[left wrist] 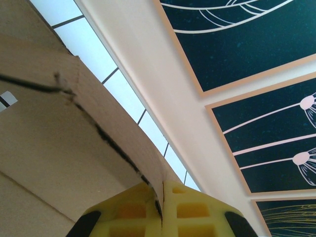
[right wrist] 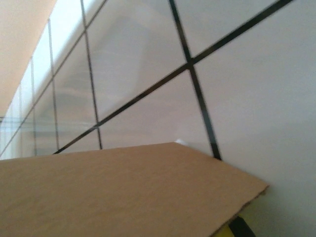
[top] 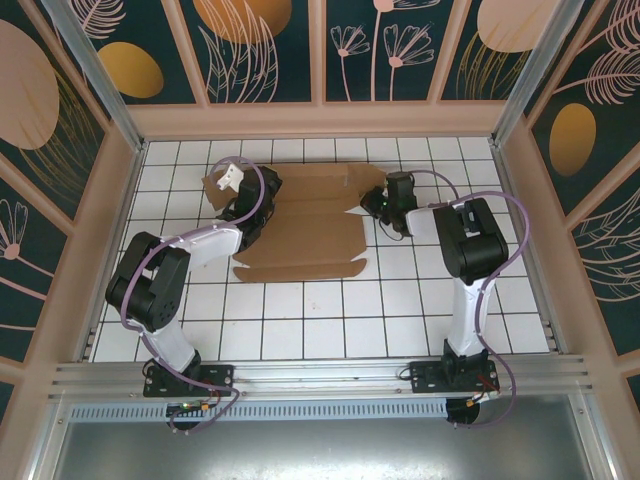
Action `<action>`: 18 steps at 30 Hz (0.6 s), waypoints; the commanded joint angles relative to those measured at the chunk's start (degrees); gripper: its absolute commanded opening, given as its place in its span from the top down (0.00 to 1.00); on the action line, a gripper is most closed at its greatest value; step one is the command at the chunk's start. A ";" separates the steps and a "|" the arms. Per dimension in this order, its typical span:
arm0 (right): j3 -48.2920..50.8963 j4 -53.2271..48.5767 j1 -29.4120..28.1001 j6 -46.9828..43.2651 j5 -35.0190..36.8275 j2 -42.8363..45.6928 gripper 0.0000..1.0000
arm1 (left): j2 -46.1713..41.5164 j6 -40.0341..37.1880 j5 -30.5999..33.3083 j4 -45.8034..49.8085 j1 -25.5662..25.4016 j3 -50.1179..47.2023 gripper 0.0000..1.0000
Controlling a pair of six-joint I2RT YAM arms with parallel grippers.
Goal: Fold the paper box
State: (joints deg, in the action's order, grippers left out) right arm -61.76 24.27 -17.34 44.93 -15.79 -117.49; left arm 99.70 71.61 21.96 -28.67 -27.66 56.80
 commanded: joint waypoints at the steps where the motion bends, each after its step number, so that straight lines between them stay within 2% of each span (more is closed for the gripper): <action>1: -0.79 2.52 -1.77 -0.34 -3.37 -0.92 1.00 | 0.92 -1.08 -0.82 4.07 -0.21 -0.03 1.00; 10: -1.89 3.76 -4.27 -1.06 -6.77 -2.56 1.00 | 0.59 -0.81 -1.08 4.23 -0.25 -0.22 1.00; 18: -4.25 0.67 -5.08 -1.93 -6.53 -4.20 1.00 | 0.41 -0.60 -1.19 4.91 -0.20 -0.08 1.00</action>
State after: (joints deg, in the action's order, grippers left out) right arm -64.51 26.55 -21.85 44.84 -21.23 -120.68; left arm 99.70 72.07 21.96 -28.60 -27.66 56.80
